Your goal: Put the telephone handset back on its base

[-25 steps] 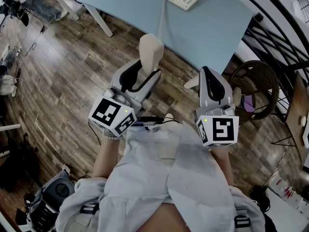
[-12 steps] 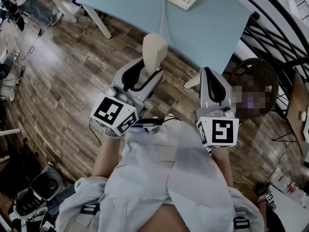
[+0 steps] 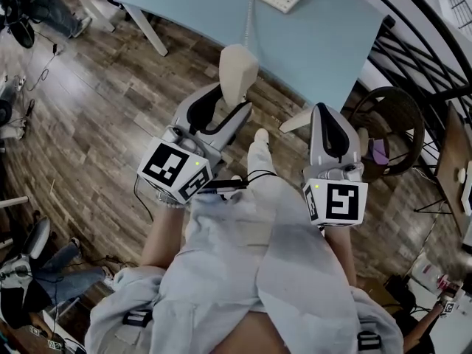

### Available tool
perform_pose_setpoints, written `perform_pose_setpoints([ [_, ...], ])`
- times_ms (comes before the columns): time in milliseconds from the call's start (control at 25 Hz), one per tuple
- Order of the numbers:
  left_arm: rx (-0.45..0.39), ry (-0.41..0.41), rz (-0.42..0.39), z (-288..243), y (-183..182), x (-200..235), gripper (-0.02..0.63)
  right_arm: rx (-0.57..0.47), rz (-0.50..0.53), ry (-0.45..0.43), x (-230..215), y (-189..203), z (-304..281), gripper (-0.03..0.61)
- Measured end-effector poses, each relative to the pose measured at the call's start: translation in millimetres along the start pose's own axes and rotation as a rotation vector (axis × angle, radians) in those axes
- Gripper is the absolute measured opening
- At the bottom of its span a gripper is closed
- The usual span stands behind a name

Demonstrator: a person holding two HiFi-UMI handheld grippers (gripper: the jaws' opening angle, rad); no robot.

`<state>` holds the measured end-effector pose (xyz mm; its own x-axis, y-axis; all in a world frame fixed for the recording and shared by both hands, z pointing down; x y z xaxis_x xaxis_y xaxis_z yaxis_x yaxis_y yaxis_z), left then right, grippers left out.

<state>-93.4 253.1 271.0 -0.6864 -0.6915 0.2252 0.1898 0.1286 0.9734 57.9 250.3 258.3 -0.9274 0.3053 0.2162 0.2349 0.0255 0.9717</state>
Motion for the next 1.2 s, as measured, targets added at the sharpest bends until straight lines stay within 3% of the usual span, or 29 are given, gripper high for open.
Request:
perform_pose_setpoints([
  [440, -0.005, -0.035, -0.004, -41.0, -9.2, 49.3, 0.207, -0.018, -0.003, -0.03, -16.4, -3.3, -75.0, 0.005],
  [1200, -0.007, -0.133, 0.006, -140.9, -27.0, 146.4, 0.207, 0.0, -0.008, -0.159, -59.9, -3.7, -228.9, 0.005],
])
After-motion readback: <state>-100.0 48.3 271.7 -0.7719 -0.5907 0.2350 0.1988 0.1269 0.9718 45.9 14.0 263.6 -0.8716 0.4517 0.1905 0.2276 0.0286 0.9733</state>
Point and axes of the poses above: the fingertips, and each gripper's own axes: z backward along the fingers, x to its left, y out of its underside, the point moved 1 cm from there along z, backward along the fingers, and after that the axes turned 12 degrees about y, right-handed, at the moved point
